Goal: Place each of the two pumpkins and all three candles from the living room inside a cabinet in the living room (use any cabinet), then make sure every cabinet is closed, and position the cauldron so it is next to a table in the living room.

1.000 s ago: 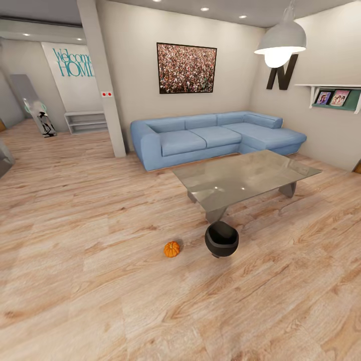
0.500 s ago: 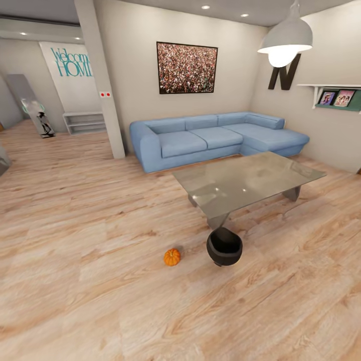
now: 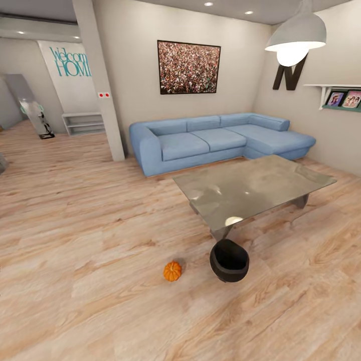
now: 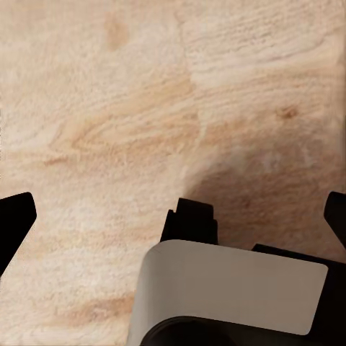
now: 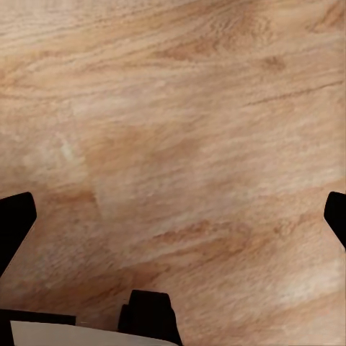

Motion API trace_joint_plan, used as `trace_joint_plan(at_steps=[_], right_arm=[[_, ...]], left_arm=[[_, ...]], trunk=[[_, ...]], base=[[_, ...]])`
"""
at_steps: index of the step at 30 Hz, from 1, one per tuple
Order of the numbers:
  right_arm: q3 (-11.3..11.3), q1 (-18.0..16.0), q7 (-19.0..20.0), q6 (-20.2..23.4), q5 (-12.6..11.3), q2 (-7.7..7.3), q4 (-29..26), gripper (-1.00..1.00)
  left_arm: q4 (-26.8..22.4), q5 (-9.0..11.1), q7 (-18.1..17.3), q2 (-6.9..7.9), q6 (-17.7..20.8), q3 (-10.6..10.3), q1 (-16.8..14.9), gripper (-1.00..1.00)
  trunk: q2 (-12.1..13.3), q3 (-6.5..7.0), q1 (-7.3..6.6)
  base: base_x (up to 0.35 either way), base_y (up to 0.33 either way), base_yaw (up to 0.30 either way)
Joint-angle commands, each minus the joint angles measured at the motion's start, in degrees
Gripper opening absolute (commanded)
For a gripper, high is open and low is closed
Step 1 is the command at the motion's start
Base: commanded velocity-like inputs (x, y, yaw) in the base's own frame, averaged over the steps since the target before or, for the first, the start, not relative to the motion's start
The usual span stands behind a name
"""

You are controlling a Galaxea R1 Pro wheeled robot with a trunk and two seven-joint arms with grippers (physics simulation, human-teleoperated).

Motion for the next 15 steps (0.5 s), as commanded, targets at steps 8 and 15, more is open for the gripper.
trace_joint_plan(at_steps=[8,15], right_arm=[[0.0,0.0,0.0,0.0,0.1,0.00,0.0,1.00],[0.0,0.0,0.0,0.0,0.1,0.00,0.0,1.00]], left_arm=[[0.0,0.0,0.0,-0.02,0.0,0.0,0.0,1.00],[0.0,0.0,0.0,-0.01,0.0,0.0,0.0,1.00]], trunk=[[0.0,0.00,0.00],[0.0,0.00,0.00]], base=[[0.328,0.000,0.250],[0.328,0.000,0.284]])
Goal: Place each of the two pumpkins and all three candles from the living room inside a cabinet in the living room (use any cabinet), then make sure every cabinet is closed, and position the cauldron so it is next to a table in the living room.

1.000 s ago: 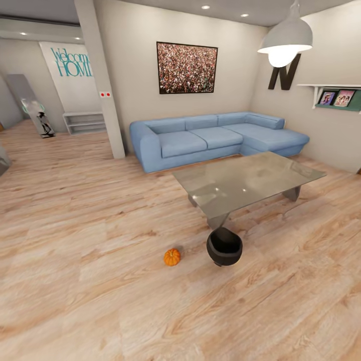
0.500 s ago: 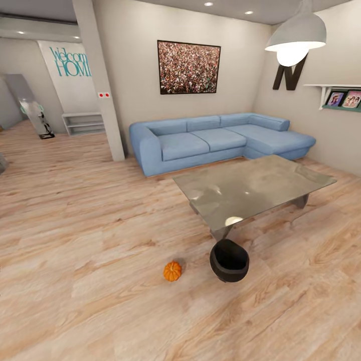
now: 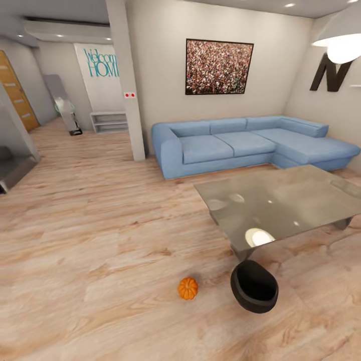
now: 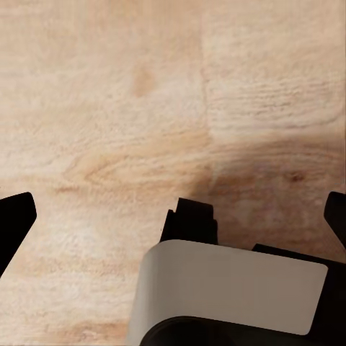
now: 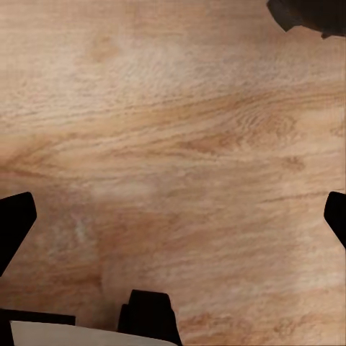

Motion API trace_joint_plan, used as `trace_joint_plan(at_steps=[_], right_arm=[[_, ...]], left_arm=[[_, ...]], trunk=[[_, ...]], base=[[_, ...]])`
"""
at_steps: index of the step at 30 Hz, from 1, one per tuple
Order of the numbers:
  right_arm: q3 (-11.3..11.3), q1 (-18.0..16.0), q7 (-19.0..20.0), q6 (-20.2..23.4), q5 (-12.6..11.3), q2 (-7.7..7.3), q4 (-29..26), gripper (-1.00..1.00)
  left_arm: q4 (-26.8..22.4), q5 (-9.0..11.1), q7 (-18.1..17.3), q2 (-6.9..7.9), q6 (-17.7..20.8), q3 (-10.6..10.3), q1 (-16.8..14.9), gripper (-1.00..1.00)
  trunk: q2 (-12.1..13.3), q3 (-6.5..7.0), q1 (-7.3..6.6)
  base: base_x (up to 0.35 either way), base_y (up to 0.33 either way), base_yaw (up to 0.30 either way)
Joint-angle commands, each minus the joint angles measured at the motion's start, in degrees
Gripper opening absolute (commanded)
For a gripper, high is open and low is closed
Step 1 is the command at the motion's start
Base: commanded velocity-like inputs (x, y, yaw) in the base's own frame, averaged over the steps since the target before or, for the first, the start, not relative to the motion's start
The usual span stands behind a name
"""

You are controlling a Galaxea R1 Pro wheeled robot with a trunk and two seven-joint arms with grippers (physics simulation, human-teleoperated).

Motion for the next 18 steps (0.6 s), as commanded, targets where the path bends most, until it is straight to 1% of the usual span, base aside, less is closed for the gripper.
trace_joint_plan(at_steps=[1,11,14,18], right_arm=[[0.0,0.0,0.0,0.0,0.0,0.00,0.0,1.00],[0.0,0.0,0.0,0.0,0.0,0.00,0.0,1.00],[0.0,0.0,0.0,0.0,0.0,0.00,0.0,1.00],[0.0,0.0,0.0,0.0,0.0,-0.03,0.0,1.00]], left_arm=[[0.0,0.0,0.0,-0.01,0.0,0.0,0.0,1.00],[0.0,0.0,0.0,-0.01,0.0,0.0,0.0,1.00],[0.0,0.0,0.0,-0.01,0.0,0.0,0.0,1.00],[0.0,0.0,0.0,0.00,0.0,0.0,0.0,1.00]], trunk=[[0.0,0.00,0.00],[0.0,0.00,0.00],[0.0,0.00,0.00],[0.0,0.00,0.00]], base=[[0.328,0.000,0.284],[0.329,0.000,0.282],[0.328,0.000,0.122],[0.328,0.000,0.022]])
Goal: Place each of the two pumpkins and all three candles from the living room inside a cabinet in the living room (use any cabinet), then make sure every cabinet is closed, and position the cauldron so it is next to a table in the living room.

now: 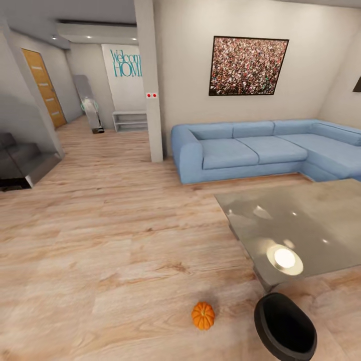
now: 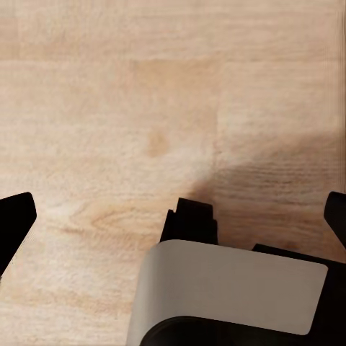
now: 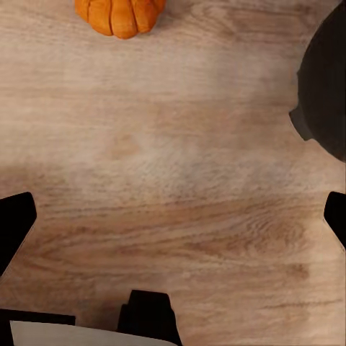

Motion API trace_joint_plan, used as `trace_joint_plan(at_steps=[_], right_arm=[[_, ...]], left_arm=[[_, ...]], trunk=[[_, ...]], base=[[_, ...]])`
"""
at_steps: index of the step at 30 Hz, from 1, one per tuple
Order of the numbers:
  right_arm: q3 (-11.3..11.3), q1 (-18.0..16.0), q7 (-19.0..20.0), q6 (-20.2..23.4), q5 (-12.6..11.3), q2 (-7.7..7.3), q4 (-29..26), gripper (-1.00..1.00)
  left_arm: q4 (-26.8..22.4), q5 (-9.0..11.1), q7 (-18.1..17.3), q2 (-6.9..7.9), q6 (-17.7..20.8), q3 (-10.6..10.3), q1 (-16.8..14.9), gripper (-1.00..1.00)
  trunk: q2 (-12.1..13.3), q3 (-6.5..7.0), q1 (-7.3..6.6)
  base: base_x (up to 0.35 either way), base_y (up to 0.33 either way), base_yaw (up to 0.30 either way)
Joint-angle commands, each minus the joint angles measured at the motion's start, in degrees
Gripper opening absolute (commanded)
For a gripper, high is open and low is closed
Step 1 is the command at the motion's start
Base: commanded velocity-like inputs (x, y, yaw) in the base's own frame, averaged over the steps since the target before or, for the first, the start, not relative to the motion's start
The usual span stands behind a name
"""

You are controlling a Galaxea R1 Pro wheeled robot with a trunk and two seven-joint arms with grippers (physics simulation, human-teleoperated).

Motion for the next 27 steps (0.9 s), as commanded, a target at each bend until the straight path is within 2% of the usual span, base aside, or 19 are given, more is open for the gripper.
trace_joint_plan(at_steps=[1,17,22,27], right_arm=[[0.0,0.0,0.0,0.0,0.0,-0.04,0.0,1.00],[0.0,0.0,0.0,0.3,0.1,-0.40,0.1,1.00],[0.0,0.0,0.0,0.0,0.0,-0.07,0.0,1.00],[0.0,0.0,0.0,0.0,0.0,0.03,0.0,1.00]], left_arm=[[0.0,0.0,0.0,-0.01,0.0,0.0,0.0,1.00],[0.0,0.0,0.0,0.04,0.0,0.0,0.0,1.00],[0.0,0.0,0.0,0.02,0.0,0.0,0.0,1.00],[0.0,-0.1,0.0,-0.02,0.0,0.0,0.0,1.00]], trunk=[[0.0,0.00,0.00],[0.0,0.00,0.00],[0.0,-0.07,0.00],[0.0,-0.47,0.00]], base=[[0.328,0.000,0.006],[0.328,0.000,0.001],[0.325,0.000,0.018],[0.056,0.000,0.065]])
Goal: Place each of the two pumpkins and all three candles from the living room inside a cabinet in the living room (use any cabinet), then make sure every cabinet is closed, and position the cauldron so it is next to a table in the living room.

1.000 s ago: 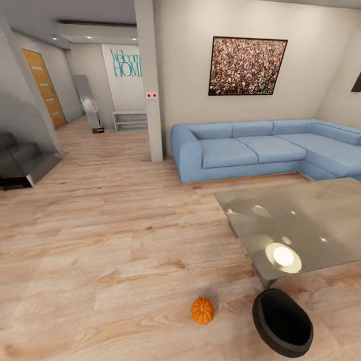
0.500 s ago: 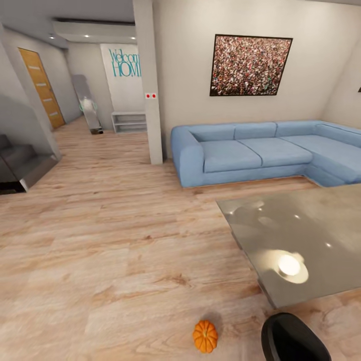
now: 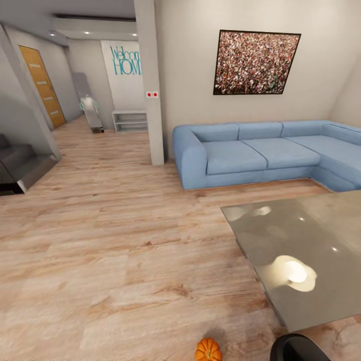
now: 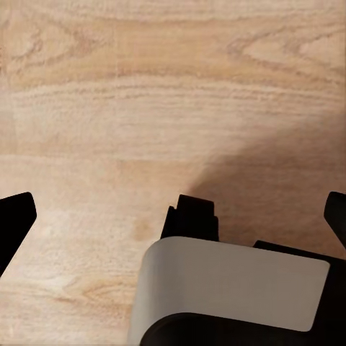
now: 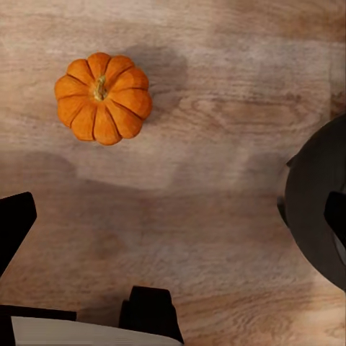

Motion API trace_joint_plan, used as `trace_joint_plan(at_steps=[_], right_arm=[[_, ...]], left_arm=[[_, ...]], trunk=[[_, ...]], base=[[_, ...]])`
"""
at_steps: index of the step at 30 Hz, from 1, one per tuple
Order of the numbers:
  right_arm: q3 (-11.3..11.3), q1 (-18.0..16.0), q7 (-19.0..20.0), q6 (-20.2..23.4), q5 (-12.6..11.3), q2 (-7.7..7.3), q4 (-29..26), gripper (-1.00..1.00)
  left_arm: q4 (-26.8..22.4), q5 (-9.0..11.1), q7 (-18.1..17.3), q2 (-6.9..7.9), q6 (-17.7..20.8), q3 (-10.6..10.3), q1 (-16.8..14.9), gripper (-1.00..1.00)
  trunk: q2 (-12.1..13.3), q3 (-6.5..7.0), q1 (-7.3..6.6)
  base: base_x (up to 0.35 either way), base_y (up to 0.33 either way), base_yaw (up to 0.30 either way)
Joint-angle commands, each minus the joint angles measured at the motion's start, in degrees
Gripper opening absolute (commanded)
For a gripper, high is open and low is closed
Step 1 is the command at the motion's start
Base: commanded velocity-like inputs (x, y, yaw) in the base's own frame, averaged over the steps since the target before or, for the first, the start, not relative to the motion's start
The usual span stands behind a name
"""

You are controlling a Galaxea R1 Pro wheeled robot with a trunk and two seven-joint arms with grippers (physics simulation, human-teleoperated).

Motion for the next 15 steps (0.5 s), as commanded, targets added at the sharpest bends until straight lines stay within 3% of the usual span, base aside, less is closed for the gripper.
trace_joint_plan(at_steps=[1,9,15], right_arm=[[0.0,0.0,0.0,0.0,0.0,0.00,0.0,1.00],[0.0,0.0,0.0,0.0,0.0,-0.02,0.0,1.00],[0.0,0.0,0.0,0.0,0.0,-0.02,0.1,1.00]], left_arm=[[0.0,0.0,0.0,0.02,0.0,0.0,0.0,1.00],[0.0,0.0,0.0,0.00,0.0,0.0,0.0,1.00],[0.0,0.0,0.0,0.00,0.0,0.0,0.0,1.00]], trunk=[[0.0,-0.09,0.00],[0.0,-0.51,0.00],[0.0,-0.53,0.00]], base=[[0.001,0.000,0.003],[0.000,0.000,-0.042],[0.000,0.000,-0.219]])
